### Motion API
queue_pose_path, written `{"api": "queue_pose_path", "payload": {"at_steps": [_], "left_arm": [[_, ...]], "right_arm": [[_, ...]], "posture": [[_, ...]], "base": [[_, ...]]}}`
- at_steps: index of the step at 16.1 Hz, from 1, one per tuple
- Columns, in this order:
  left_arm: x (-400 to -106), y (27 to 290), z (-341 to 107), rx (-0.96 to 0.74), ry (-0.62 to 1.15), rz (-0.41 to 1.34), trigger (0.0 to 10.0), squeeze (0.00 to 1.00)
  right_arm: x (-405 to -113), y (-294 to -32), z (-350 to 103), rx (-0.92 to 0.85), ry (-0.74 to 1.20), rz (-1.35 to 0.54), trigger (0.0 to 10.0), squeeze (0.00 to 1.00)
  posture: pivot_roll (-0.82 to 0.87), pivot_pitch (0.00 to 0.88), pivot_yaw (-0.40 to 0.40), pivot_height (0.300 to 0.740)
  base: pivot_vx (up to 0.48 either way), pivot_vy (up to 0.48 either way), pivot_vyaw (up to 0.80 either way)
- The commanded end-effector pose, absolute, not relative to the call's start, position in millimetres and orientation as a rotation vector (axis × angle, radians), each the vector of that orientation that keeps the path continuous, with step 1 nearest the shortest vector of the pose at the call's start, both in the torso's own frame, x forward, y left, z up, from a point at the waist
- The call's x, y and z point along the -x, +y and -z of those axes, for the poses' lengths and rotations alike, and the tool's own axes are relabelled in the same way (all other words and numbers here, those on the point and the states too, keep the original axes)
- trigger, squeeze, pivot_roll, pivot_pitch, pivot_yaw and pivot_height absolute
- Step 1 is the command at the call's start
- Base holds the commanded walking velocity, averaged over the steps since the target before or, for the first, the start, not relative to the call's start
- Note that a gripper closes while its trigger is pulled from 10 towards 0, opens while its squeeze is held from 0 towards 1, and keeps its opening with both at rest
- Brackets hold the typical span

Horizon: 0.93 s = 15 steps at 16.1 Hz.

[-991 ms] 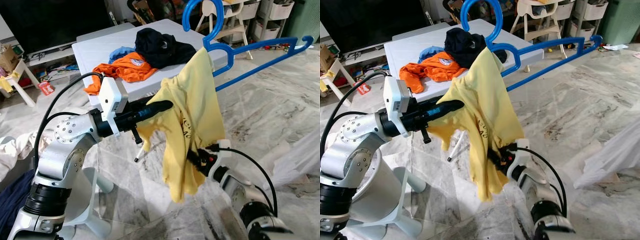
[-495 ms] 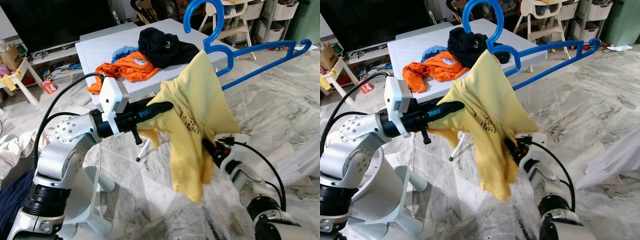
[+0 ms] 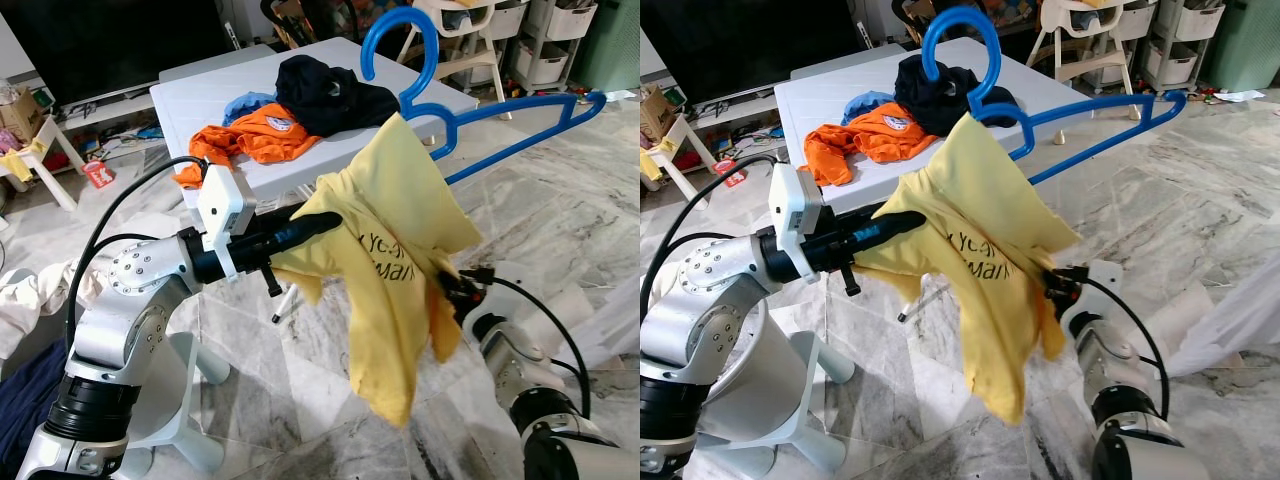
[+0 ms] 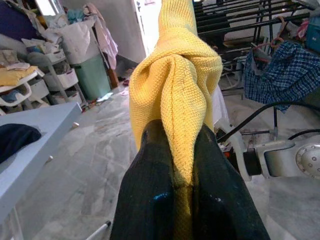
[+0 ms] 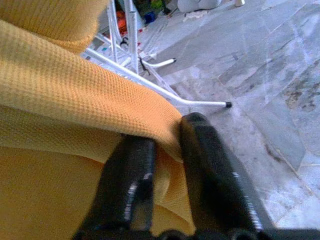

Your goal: Hang hanger

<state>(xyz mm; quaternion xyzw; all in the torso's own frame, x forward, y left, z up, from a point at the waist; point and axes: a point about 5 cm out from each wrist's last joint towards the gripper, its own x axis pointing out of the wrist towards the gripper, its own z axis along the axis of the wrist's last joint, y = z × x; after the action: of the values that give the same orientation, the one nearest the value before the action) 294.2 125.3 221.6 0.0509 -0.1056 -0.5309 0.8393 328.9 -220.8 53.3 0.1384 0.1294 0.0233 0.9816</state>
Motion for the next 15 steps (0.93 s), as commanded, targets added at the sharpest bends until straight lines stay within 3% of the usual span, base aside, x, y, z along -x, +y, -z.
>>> {"api": "queue_pose_path", "payload": {"at_steps": [1, 8, 15], "left_arm": [[-294.9, 134.1, -231.4, -0.123, -0.281, 1.081, 0.0, 0.0], [-299.3, 148.7, -200.6, -0.15, -0.177, 1.014, 0.0, 0.0], [-289.3, 165.1, -156.4, -0.068, -0.033, 0.925, 0.0, 0.0]], "right_arm": [[-330.3, -221.4, -54.3, -0.28, 0.261, -0.029, 0.0, 0.0], [-332.3, -240.0, -67.5, -0.252, 0.193, 0.017, 0.0, 0.0], [-339.3, -254.1, -85.7, -0.231, 0.138, 0.045, 0.0, 0.0]], "posture": [[-0.09, 0.007, 0.087, 0.74], [-0.1, 0.014, 0.092, 0.74], [-0.1, 0.034, 0.096, 0.74]], "base": [[0.0, 0.0, 0.0], [0.0, 0.0, 0.0], [0.0, 0.0, 0.0]]}}
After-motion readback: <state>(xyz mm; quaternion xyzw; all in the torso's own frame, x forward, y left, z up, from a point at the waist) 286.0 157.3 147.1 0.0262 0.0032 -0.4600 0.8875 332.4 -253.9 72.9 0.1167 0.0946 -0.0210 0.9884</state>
